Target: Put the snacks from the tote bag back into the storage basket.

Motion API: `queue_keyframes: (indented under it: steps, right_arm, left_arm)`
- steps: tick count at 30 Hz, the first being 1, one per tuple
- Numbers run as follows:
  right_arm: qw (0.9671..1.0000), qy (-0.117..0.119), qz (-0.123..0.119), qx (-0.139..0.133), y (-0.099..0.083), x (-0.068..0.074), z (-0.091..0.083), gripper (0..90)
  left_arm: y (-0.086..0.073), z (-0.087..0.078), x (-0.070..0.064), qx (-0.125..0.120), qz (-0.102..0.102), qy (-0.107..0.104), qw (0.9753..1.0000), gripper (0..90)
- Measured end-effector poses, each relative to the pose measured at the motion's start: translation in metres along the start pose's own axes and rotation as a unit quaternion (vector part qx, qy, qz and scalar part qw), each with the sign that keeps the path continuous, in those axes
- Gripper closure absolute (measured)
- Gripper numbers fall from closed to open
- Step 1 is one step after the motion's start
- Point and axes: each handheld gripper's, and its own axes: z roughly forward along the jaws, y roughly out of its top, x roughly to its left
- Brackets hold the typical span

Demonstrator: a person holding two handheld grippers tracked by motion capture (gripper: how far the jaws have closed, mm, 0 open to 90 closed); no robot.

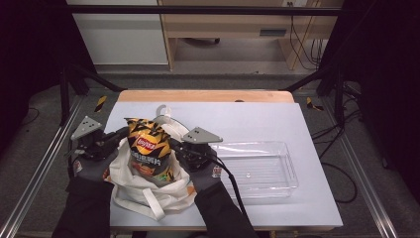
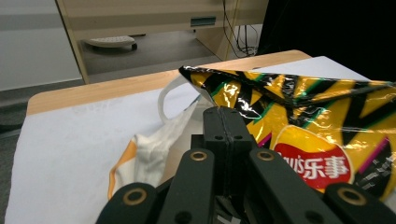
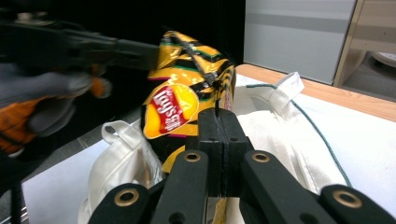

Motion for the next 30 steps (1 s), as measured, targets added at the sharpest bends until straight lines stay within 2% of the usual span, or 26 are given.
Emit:
queue_keyframes:
  steps: [5, 8, 11, 12, 14, 18, 20, 22, 24, 27, 30]
  right_arm:
    - [0.9999, -0.006, -0.006, 0.009, -0.002, 0.002, 0.007, 89.6]
    - [0.9997, -0.015, -0.013, 0.012, -0.004, 0.003, 0.01, 89.6]
    - [0.9998, -0.01, -0.012, 0.009, -0.003, 0.003, 0.008, 89.5]
    - [0.9998, -0.012, -0.014, 0.009, -0.003, 0.003, 0.007, 89.5]
    - [0.9998, -0.011, -0.015, 0.007, -0.003, 0.004, 0.006, 89.4]
    - [0.9998, -0.008, -0.015, 0.005, -0.004, 0.005, 0.006, 89.2]
    - [0.9998, -0.008, -0.017, 0.004, -0.004, 0.006, 0.006, 89.1]
    - [0.9998, -0.009, -0.017, 0.005, -0.004, 0.006, 0.006, 89.0]
    - [0.9998, -0.009, -0.014, 0.006, -0.004, 0.004, 0.006, 88.6]
    - [0.9999, -0.008, -0.013, 0.003, -0.004, 0.004, 0.007, 86.7]
    - [0.9998, -0.014, -0.011, 0.001, -0.004, 0.004, 0.009, 80.3]
  left_arm:
    - [-0.006, 0.004, -0.003, 0.01, 0.003, 0.007, 0.9999, 89.9]
    - [-0.007, 0.008, -0.001, 0.009, 0.0, 0.005, 1.0, 89.9]
    - [-0.004, 0.007, 0.0, 0.002, 0.004, 0.013, 0.9999, 88.8]
    - [-0.003, 0.007, 0.002, -0.004, 0.001, 0.011, 0.9999, 86.2]
    - [-0.001, 0.008, 0.004, -0.016, -0.004, 0.005, 0.9999, 74.7]
    - [0.002, 0.015, 0.006, -0.014, -0.001, 0.005, 0.9999, 71.9]
    - [0.002, 0.021, 0.008, -0.003, -0.004, 0.002, 1.0, 72.8]
    - [0.002, 0.024, 0.009, 0.002, -0.008, -0.008, 0.9999, 77.4]
    - [0.002, 0.023, 0.01, 0.008, -0.007, -0.011, 0.9999, 87.8]
    - [0.001, 0.022, 0.009, 0.011, -0.004, -0.012, 0.9999, 89.3]
    - [0.002, 0.02, 0.007, 0.009, -0.004, -0.011, 0.9999, 89.8]
